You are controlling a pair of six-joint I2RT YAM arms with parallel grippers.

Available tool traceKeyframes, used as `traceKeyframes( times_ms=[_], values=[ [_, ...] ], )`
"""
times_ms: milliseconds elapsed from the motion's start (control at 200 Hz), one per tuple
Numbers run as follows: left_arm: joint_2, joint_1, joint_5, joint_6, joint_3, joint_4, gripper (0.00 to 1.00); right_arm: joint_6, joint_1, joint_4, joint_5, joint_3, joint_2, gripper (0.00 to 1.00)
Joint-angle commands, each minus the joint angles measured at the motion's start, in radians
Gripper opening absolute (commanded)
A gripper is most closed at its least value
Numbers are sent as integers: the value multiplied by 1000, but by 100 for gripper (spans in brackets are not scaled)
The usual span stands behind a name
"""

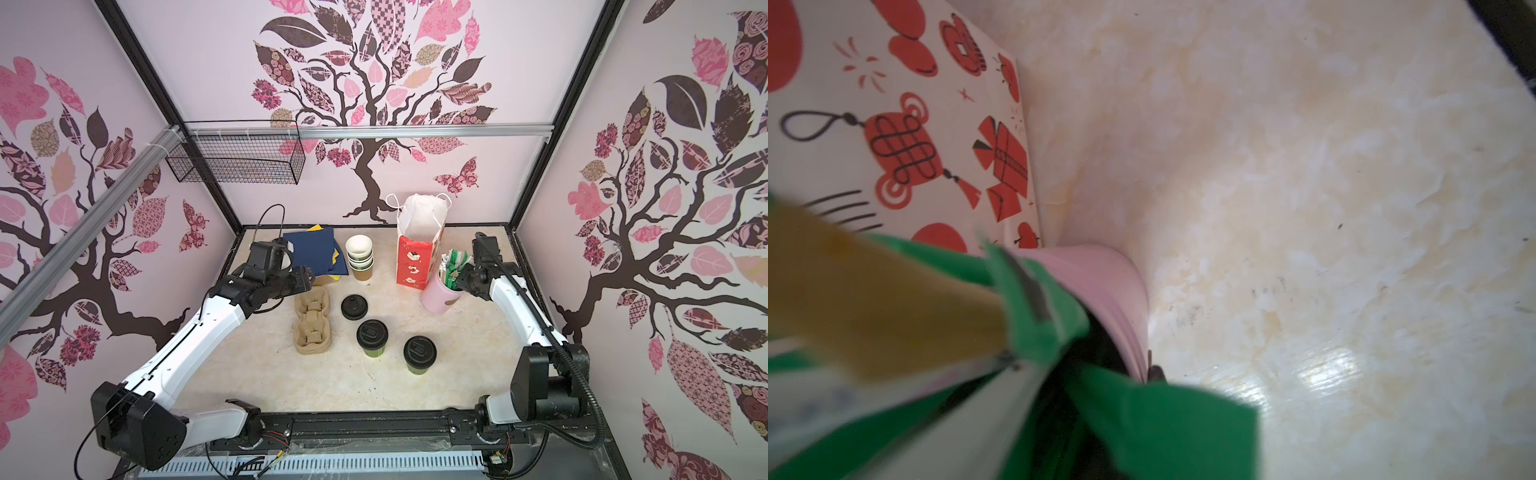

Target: Pack the takeout coffee

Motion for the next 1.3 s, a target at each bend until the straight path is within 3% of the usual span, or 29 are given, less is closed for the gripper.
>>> traceKeyframes(
  times_ms=[0,460,635,955,1295],
  values=[
    [-25,-3,-16,9,23,-6,49,-30,-28,-11,62,52,30,7],
    [-31,-2,-18,30,27,-23,49,-94,-131,0,185,165,113,2],
    [-30,-3,-2,37,29,-24,49,-96,-137,-3,180,183,125,16],
    [-25,-3,43,36,37,-7,49,-90,-139,-17,175,181,109,27],
    [8,-38,113,36,72,45,50,-32,-138,-113,224,177,-57,37]
  ],
)
